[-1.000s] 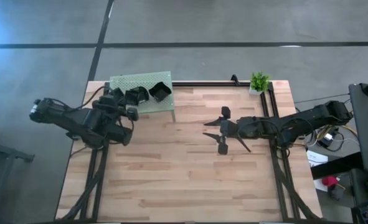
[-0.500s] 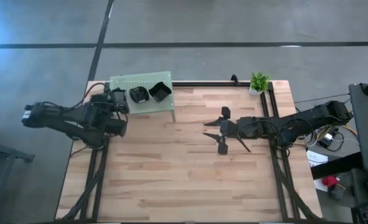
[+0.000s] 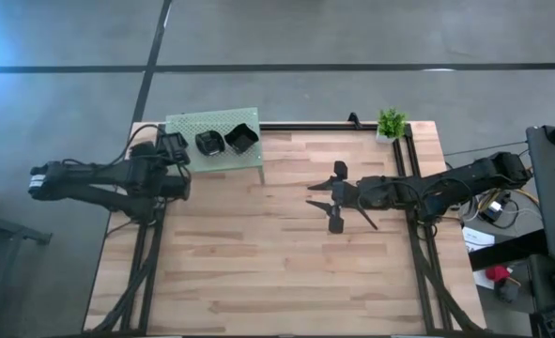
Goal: Pick & Place Mini shaped plates
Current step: Stack the black square shaped plate on top of the square shaped plate on the shelf
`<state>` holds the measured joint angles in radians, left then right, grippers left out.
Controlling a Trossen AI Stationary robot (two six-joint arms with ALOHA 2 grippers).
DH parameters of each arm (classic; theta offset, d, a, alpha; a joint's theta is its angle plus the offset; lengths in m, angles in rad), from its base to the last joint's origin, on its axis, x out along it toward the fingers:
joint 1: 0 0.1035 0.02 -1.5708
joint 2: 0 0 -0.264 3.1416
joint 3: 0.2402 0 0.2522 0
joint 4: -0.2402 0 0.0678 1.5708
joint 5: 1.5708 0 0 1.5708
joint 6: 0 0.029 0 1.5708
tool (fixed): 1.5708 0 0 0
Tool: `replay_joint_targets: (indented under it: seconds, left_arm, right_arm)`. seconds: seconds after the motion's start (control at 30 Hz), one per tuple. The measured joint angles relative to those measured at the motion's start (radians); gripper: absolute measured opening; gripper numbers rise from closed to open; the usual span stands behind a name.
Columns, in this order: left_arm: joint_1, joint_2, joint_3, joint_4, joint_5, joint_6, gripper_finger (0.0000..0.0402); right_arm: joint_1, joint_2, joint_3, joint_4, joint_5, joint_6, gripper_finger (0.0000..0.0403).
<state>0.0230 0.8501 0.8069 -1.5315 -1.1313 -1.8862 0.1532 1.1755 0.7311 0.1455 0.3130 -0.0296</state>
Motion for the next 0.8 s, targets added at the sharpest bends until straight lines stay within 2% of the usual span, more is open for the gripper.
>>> replay_joint_targets:
  seconds: [0.33, 0.8]
  left_arm:
    - [0.088, 0.002, -0.059, 0.130, -0.039, 0.010, 0.0000]
    - [0.110, 0.003, -0.093, 0.247, -0.064, 0.037, 0.0000]
  right_arm:
    - [0.000, 0.000, 0.012, 0.001, 0.000, -0.008, 0.0166]
    - [0.000, 0.000, 0.014, 0.006, 0.001, -0.031, 0.0166]
